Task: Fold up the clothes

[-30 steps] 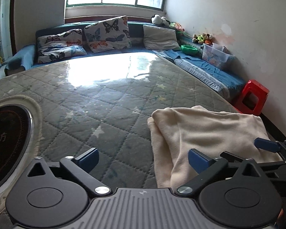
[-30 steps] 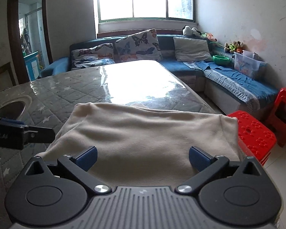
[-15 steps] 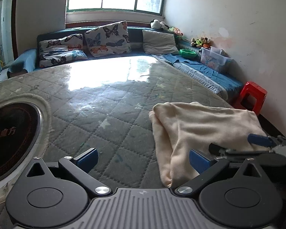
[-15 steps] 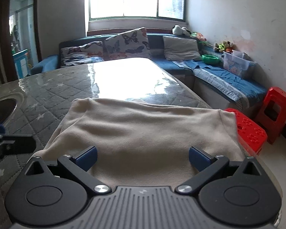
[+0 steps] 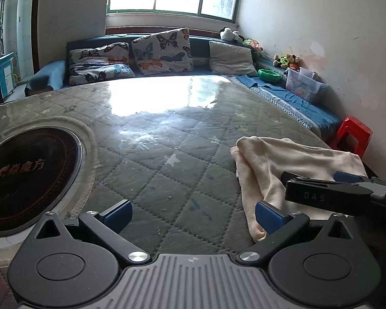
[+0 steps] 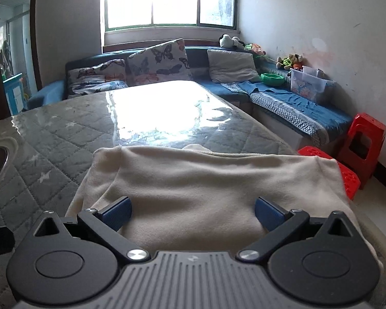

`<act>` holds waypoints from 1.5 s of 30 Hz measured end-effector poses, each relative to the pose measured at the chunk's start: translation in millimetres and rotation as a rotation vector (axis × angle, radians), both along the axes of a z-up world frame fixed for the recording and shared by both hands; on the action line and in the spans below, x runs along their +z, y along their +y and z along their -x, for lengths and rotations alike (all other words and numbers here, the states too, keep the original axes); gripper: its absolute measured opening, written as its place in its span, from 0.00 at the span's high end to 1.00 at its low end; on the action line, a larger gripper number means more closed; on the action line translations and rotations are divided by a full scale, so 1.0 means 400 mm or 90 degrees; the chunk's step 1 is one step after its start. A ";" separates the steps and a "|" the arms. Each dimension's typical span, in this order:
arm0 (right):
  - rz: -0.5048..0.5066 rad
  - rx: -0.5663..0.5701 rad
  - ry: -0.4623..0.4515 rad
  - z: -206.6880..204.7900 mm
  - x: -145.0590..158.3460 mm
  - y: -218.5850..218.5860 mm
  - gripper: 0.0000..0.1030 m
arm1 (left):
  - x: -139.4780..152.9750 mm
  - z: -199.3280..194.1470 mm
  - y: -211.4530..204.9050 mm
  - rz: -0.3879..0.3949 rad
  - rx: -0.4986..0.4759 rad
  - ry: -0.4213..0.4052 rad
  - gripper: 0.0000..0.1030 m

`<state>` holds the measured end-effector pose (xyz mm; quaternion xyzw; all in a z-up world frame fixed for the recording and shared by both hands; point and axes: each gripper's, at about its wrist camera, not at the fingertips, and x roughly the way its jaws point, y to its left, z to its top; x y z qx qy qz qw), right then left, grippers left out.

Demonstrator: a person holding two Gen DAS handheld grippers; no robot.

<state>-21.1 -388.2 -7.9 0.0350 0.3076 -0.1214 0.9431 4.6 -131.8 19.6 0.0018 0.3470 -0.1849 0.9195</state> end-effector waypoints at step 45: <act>0.040 0.005 -0.045 0.141 0.058 -0.018 0.00 | 0.001 0.071 -0.046 -0.003 -0.047 0.005 0.00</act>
